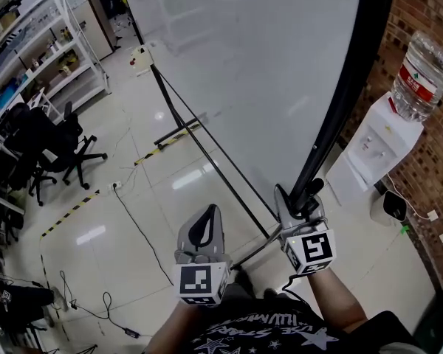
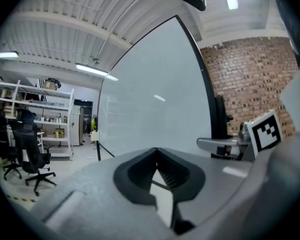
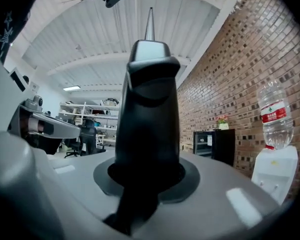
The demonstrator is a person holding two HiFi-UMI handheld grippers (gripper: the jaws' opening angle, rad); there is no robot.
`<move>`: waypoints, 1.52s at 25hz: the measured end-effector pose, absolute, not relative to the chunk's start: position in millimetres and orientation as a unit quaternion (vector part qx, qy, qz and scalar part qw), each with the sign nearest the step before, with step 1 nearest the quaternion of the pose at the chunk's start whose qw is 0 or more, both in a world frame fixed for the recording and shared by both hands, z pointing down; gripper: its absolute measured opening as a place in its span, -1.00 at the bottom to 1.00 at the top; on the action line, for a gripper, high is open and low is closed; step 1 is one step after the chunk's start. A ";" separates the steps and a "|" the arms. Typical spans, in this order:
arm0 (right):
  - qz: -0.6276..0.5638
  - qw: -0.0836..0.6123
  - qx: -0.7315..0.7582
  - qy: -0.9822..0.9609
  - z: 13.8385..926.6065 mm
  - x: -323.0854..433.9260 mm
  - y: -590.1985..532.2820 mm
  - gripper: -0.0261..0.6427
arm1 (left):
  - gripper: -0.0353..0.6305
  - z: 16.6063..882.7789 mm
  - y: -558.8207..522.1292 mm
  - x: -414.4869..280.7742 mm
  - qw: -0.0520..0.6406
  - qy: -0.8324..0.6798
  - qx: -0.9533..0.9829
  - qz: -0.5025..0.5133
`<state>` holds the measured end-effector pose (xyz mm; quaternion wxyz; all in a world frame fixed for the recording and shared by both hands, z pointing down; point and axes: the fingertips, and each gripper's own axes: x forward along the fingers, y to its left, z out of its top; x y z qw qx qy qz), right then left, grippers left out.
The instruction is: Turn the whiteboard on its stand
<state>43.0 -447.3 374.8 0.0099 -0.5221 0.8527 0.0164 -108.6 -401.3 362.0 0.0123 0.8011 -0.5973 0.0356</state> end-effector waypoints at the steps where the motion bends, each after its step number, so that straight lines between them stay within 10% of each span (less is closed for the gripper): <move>1: 0.015 0.008 -0.523 0.852 375.8 42.9 -447.0 -0.61 | -0.88 362.1 -402.6 -106.6 0.012 -0.596 0.802 0.037; 38: 0.018 0.008 -0.542 0.840 371.6 12.8 -399.2 -0.63 | -0.88 403.7 -268.7 -136.3 0.068 -0.669 0.736 0.073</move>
